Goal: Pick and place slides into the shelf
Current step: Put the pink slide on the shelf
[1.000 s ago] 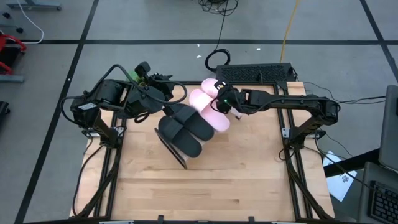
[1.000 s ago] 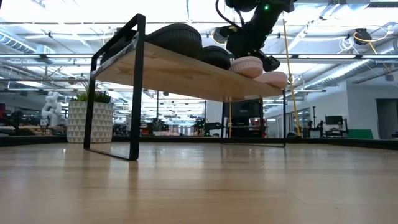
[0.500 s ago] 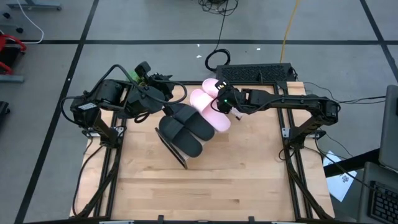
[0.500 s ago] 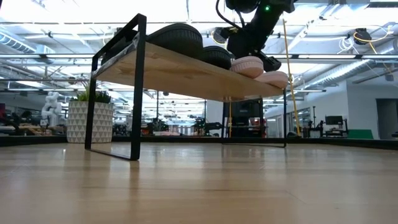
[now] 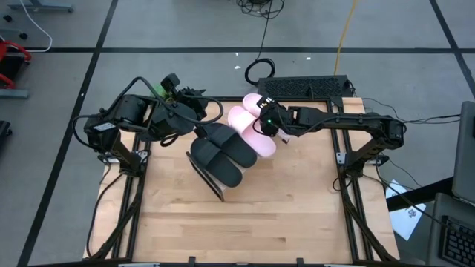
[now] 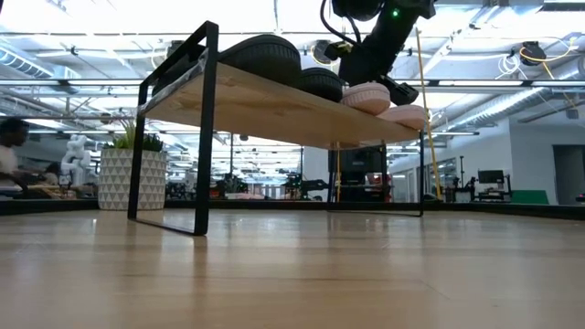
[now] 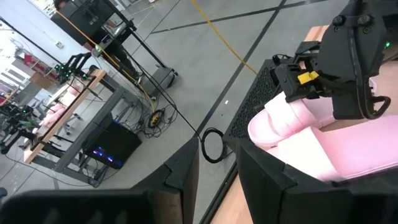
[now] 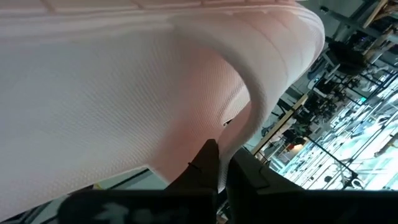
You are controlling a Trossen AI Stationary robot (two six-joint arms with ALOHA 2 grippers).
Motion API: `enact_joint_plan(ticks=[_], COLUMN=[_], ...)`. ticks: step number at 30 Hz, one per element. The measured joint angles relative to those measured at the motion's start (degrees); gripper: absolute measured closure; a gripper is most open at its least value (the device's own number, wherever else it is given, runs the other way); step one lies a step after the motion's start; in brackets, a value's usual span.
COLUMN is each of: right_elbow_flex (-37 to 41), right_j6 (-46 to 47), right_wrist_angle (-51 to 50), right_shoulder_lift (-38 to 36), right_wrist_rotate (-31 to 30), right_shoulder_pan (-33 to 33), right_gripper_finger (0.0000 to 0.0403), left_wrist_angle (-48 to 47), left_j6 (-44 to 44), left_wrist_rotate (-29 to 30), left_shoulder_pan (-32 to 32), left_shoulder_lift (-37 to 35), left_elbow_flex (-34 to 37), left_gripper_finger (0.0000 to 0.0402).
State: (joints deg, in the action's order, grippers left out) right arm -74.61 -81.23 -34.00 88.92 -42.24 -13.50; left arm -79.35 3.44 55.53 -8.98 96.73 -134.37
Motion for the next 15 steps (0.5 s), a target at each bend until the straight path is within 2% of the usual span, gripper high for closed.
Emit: enact_joint_plan(ticks=[7,15], right_elbow_flex=[-0.01,0.0], right_j6=[3.98,2.09], right_wrist_angle=[-2.84,0.54], right_shoulder_lift=[0.0,0.0], right_wrist_rotate=[2.88,2.21], right_shoulder_pan=[0.07,-0.46], right_gripper_finger=[0.0403,0.0403], left_wrist_angle=[0.0,0.0], left_j6=[0.0,0.0], left_wrist_rotate=[0.0,0.02], left_shoulder_pan=[0.01,0.0], left_shoulder_lift=[0.0,0.0], left_elbow_flex=[0.0,0.0], left_gripper_finger=[0.0289,0.0289])
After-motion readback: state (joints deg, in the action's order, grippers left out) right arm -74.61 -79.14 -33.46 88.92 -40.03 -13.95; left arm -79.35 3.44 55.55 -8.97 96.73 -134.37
